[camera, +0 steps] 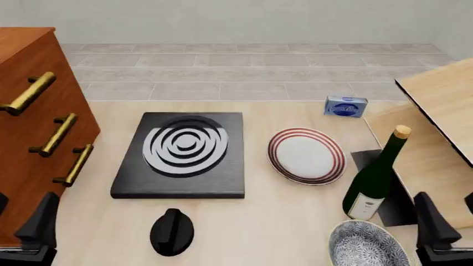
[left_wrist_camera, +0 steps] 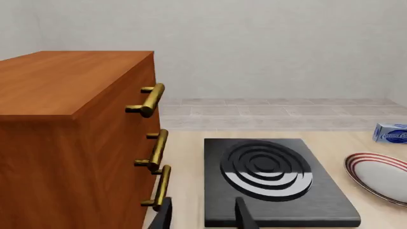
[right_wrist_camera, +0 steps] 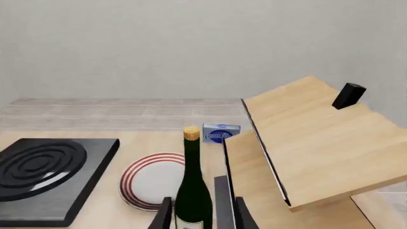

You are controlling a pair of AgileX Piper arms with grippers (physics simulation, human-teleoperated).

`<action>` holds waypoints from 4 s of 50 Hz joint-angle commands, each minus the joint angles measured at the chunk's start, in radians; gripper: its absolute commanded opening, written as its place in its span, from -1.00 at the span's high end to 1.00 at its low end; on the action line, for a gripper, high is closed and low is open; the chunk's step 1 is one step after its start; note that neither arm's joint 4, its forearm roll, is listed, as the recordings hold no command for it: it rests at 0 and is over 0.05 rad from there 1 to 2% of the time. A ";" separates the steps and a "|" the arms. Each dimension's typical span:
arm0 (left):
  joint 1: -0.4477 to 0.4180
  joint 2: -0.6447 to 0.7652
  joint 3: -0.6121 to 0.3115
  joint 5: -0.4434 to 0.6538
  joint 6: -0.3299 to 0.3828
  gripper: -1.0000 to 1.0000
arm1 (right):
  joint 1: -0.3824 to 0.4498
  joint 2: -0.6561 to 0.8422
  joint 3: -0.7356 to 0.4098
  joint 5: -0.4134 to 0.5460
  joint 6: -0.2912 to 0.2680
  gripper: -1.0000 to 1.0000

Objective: Put the bowl on the stove.

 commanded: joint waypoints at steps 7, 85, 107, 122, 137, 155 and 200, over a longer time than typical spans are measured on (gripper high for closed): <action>0.000 0.000 0.000 0.000 0.000 -1.00 | 0.008 0.004 -0.006 0.009 -0.027 -1.00; 0.000 0.000 0.000 0.000 0.000 -1.00 | 0.065 0.129 -0.440 0.967 -0.129 -1.00; 0.000 0.000 0.000 0.000 0.000 -1.00 | 0.023 0.204 -0.295 0.872 -0.099 -1.00; 0.000 0.000 0.000 0.000 0.000 -1.00 | 0.037 0.321 -0.161 0.670 -0.073 -1.00; 0.000 0.000 0.000 0.000 0.000 -1.00 | 0.019 0.466 -0.052 0.450 -0.033 -1.00; 0.000 0.000 0.000 0.000 0.000 -1.00 | 0.029 0.605 0.001 0.296 -0.017 -1.00; 0.000 0.000 0.000 0.000 0.000 -1.00 | 0.041 0.546 0.001 0.371 0.000 1.00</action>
